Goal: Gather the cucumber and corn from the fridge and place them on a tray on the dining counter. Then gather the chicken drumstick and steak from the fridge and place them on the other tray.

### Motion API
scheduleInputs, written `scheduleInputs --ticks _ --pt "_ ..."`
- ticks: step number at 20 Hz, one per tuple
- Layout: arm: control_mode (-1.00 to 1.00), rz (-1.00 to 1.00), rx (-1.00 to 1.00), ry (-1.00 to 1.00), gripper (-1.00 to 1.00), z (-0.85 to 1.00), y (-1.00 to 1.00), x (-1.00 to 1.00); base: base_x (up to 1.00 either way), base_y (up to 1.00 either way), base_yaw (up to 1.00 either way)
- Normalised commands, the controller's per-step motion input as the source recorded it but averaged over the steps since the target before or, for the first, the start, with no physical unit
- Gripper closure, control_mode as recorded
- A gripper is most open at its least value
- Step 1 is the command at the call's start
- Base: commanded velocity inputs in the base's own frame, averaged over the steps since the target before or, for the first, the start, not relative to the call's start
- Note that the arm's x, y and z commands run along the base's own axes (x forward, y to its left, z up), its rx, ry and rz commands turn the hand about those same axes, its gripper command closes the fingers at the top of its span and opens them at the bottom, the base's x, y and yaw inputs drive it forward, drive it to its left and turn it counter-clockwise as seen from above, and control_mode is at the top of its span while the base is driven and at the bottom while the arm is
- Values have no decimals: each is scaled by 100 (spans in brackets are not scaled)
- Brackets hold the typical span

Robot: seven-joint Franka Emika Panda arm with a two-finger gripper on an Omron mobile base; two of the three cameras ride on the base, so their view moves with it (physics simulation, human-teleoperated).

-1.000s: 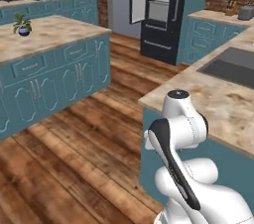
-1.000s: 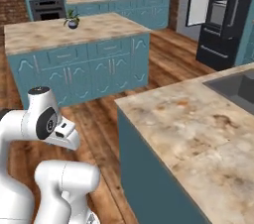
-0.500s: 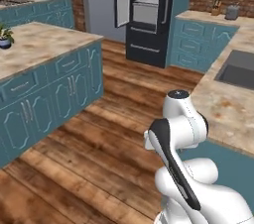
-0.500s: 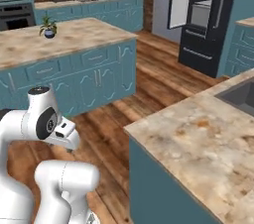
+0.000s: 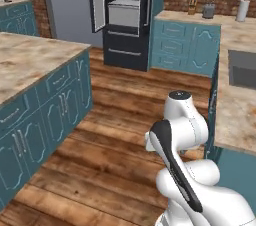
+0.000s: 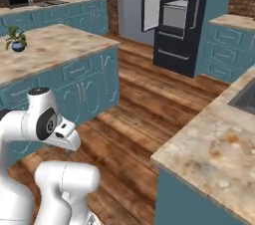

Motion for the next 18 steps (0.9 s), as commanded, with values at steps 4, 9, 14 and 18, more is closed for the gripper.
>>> scheduleInputs --ticks 4,9,14,18 --pt "100 0 0 0 -100 0 0 0 100 100 -45" --pt "100 0 0 0 -100 0 0 0 100 100 -45" --pt "100 0 0 0 -100 0 0 0 100 92 -34" --pt "100 0 0 0 -100 0 0 0 100 71 -34"
